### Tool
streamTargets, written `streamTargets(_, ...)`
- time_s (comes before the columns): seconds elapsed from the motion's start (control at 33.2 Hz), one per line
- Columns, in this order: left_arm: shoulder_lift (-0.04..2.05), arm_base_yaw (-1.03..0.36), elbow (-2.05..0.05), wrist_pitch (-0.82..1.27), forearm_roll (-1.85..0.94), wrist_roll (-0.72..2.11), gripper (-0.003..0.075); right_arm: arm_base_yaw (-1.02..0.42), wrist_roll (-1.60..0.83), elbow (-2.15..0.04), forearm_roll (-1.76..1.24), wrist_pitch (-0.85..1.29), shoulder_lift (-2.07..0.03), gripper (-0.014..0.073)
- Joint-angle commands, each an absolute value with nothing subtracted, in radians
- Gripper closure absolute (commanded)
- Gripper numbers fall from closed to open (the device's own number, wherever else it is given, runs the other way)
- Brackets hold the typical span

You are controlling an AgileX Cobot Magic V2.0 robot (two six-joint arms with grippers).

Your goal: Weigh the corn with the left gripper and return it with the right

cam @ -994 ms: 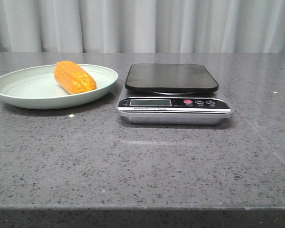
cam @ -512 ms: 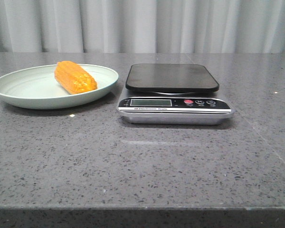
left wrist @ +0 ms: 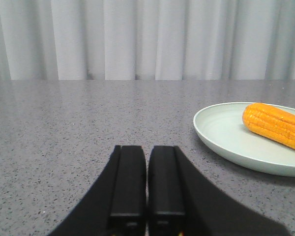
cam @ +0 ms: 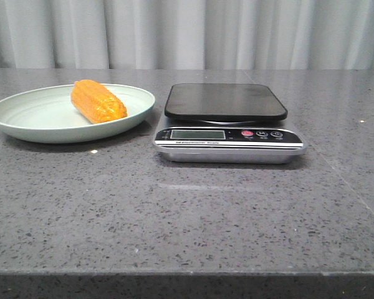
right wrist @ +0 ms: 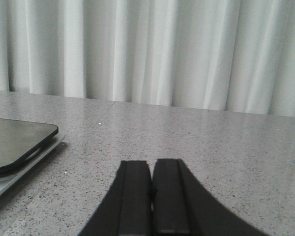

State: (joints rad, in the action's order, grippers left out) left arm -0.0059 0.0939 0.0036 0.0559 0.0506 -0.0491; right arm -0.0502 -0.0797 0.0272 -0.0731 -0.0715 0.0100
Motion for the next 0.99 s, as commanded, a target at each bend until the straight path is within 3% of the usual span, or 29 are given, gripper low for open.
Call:
streamTargets(0.0,-0.023,0.096,0.010,-0.025,0.050,-0.060,0.0588,-0.033,-0.057,0.020,-0.054,-0.157,0.027,0.0444)
streamTargets(0.96,-0.023,0.096,0.010,-0.025,0.050,-0.060,0.0588,-0.009,-0.018,0.020,-0.039,-0.156,0.027,0.0444)
